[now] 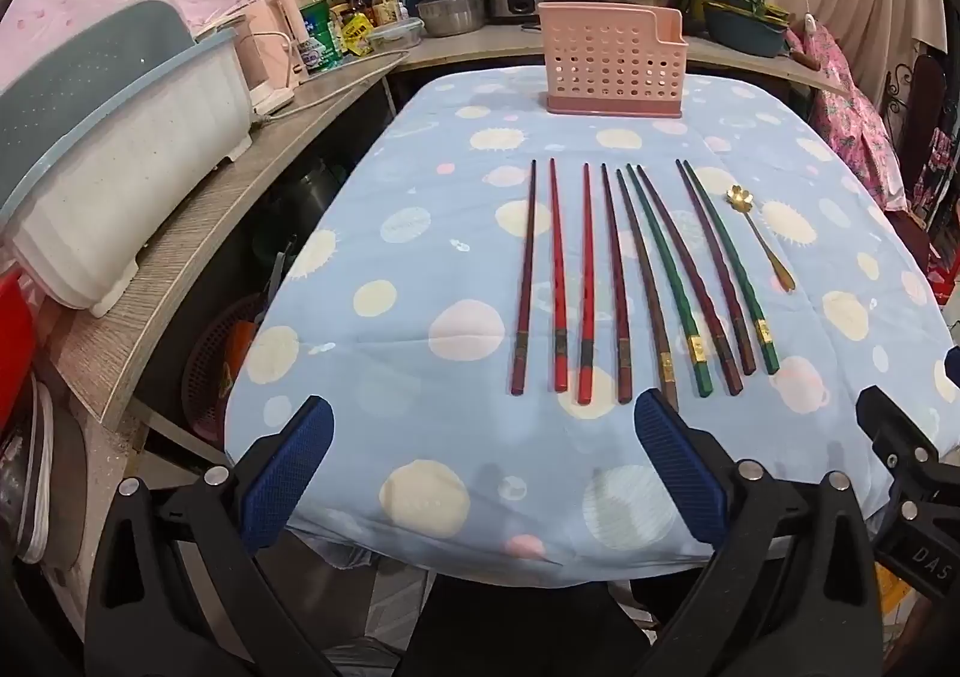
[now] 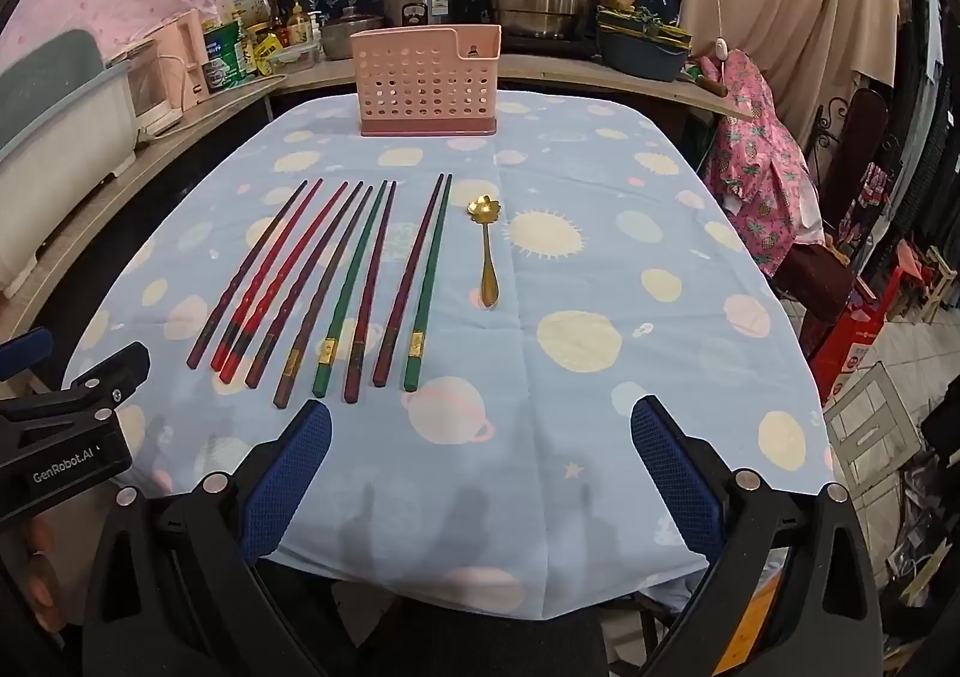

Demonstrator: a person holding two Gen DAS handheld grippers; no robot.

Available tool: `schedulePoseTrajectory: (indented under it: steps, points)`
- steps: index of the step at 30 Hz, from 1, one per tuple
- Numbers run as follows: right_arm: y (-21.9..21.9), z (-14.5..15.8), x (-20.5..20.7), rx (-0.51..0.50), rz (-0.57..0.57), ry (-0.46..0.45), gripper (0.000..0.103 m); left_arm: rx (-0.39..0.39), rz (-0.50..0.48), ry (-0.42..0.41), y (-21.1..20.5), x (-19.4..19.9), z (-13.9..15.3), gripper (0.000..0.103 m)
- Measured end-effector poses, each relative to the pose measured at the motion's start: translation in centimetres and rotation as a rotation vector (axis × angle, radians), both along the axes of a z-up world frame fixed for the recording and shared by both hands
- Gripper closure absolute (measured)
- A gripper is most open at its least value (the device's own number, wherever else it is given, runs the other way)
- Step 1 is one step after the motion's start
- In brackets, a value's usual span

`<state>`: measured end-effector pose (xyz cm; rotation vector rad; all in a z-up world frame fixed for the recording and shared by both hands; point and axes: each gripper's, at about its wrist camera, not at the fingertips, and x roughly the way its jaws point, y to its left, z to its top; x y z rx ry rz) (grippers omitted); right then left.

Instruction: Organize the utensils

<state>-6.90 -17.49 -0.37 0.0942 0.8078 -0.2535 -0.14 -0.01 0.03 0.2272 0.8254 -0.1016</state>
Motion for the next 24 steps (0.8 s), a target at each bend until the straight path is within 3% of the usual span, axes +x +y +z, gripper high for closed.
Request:
schedulePoseTrajectory:
  steps: [24]
  points:
    - [-0.2,0.2,-0.5,0.003,-0.001,-0.003,0.007,-0.006,0.006,-0.022,0.3,-0.4,0.1,0.007]
